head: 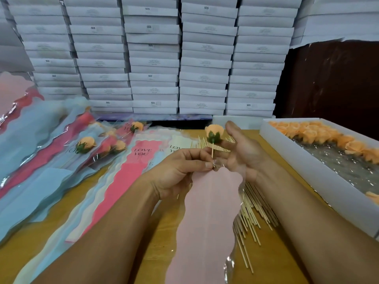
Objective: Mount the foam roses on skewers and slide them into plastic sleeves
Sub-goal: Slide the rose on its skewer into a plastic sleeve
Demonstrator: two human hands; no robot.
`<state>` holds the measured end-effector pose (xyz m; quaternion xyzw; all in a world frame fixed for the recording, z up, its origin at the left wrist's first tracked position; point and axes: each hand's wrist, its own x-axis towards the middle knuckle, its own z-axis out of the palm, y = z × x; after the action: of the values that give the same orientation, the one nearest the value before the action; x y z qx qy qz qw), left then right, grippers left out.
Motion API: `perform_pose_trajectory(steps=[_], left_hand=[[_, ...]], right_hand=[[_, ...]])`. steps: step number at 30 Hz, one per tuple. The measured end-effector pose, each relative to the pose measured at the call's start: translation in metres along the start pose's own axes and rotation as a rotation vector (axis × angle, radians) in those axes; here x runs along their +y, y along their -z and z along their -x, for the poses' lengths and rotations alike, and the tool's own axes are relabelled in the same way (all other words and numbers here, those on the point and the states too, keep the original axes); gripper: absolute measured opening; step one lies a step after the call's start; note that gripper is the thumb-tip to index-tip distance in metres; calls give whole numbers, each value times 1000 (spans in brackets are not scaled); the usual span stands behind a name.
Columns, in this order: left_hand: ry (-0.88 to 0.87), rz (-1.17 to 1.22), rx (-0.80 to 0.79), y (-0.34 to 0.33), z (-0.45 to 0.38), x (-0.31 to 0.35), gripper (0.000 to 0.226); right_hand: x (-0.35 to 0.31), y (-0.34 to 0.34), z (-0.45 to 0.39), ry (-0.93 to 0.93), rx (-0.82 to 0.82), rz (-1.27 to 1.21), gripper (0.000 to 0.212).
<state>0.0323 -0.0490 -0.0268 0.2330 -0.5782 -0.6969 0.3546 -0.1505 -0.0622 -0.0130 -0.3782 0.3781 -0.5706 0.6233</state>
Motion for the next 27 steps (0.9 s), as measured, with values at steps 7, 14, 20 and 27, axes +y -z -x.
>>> perform_pose_trajectory(steps=[7,14,20,27], left_hand=[[18,-98,-41,-1,1,0,6],[-5,-106,51,0,-1,0,5],[-61,-141,156,0,-2,-1,5],[-157,-162,276,0,-4,0,15]], right_hand=[[0,3,2,33,21,40,13],[-2,0,6,15,-33,140,11],[-4,-2,8,45,-19,266,12],[-4,-9,12,-26,16,358,30]])
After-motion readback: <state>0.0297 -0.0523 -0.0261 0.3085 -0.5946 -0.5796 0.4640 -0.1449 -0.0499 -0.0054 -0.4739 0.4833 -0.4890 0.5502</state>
